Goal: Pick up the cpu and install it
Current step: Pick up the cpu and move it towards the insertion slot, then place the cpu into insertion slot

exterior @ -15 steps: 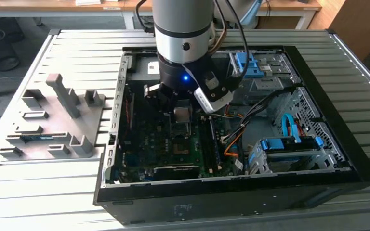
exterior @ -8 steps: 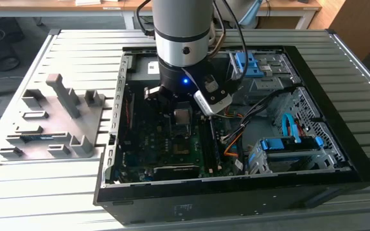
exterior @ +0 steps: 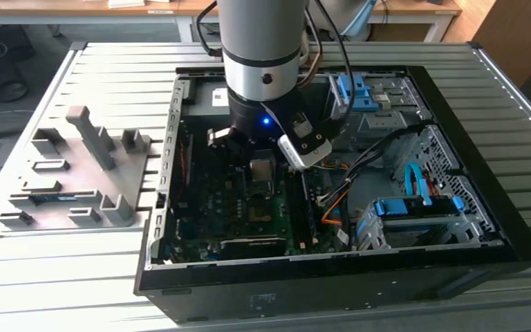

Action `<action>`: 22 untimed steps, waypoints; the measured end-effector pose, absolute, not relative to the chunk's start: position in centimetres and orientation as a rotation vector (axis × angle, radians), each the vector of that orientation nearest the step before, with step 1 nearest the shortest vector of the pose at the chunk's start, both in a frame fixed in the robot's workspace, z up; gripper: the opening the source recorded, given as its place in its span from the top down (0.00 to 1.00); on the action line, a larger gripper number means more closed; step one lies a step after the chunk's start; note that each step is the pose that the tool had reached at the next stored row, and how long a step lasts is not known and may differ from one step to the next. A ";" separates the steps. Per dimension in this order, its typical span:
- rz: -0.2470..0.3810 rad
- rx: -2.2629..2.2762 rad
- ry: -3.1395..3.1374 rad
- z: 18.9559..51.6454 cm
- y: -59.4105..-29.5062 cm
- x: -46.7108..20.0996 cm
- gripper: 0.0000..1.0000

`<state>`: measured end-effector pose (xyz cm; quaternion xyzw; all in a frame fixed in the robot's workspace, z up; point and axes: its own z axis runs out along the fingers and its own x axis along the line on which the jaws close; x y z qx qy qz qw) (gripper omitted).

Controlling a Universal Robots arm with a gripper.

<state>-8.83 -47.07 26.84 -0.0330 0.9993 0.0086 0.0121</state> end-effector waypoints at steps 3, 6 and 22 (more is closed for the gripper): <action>0.014 -0.103 3.116 26.7 -47.1 -8.8 0.53; 0.009 -0.103 3.116 26.6 -47.1 -8.5 0.53; 0.009 -0.103 3.116 26.2 -47.1 -8.5 0.53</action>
